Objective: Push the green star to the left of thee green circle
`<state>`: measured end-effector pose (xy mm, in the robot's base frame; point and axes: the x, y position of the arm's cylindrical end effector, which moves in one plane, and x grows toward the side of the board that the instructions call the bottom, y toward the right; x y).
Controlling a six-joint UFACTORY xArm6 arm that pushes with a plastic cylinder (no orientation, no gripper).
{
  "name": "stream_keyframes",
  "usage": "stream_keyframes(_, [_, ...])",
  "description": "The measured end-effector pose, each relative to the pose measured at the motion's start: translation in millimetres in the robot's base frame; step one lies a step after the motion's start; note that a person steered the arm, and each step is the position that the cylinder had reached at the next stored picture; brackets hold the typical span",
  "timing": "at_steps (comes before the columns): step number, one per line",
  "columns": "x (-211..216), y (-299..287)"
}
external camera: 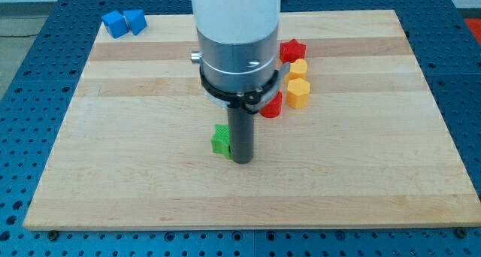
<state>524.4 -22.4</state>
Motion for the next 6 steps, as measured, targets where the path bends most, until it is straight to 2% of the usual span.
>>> stream_keyframes(3, [-23.7, -60.1])
stream_keyframes(6, [-39.3, -68.2])
